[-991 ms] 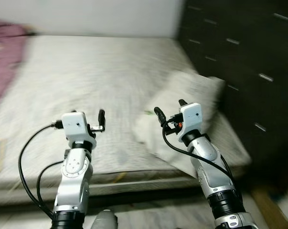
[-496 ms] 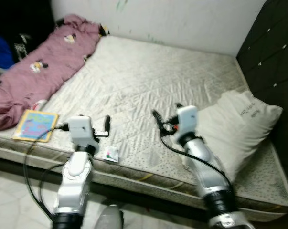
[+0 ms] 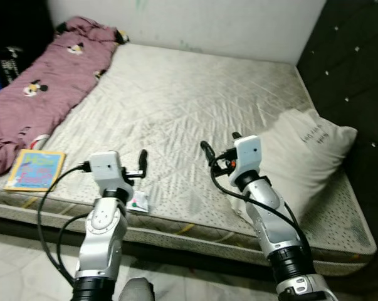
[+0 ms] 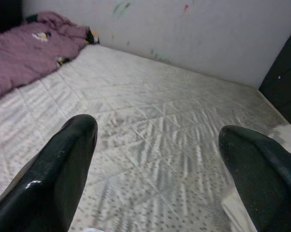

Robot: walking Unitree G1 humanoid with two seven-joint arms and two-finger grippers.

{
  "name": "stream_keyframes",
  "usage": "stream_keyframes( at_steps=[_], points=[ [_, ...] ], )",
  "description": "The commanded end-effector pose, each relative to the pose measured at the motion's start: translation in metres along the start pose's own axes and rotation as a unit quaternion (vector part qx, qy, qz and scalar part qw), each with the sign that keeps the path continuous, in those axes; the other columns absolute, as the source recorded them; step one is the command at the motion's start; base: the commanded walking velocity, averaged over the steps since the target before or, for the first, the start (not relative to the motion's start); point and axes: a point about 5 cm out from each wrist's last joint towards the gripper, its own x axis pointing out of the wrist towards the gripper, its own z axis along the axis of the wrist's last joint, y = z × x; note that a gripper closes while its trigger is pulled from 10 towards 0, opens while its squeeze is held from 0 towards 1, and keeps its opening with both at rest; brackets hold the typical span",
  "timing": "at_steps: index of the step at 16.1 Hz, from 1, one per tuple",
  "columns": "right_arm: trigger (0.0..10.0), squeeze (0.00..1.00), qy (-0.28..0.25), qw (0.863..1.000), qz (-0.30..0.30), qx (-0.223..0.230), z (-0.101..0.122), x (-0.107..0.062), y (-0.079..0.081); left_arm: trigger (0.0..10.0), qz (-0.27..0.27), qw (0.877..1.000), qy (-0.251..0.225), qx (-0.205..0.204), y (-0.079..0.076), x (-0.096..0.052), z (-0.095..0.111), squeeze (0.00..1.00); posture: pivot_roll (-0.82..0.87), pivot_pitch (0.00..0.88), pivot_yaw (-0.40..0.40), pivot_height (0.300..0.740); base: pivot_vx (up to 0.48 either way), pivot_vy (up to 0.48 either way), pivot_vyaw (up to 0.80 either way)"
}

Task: Clean up the room

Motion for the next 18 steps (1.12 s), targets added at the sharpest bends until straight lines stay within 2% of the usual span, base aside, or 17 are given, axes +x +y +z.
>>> stream_keyframes(
  at_steps=[1,2,17,18],
  points=[
    [10.0,0.0,-0.002,1.0,-0.001,0.001,0.004,0.0027,-0.0019,10.0,-0.003,1.0,-0.006,0.0,0.0009,0.0017,0.0047,0.0,0.09,0.0,-0.08,0.74,0.0,0.0,-0.8],
    [10.0,0.0,-0.002,1.0,-0.001,0.001,0.0041,0.0028,-0.002,10.0,-0.003,1.0,-0.007,0.0,0.0008,0.0019,0.0049,0.0,0.09,0.0,-0.08,0.74,0.0,0.0,-0.8],
    [10.0,0.0,-0.004,1.0,0.003,-0.004,0.006,0.005,-0.0027,10.0,-0.002,1.0,-0.013,-0.003,0.0005,0.0054,0.0079,0.0,0.09,0.0,-0.087,0.74,0.0,0.479,0.0],
    [10.0,0.0,-0.004,1.0,0.004,-0.005,0.0059,0.0049,-0.0028,10.0,0.003,1.0,-0.014,-0.003,0.0012,0.0052,0.0081,0.0,0.09,0.0,-0.087,0.74,0.0,0.0,0.0]
  ],
)
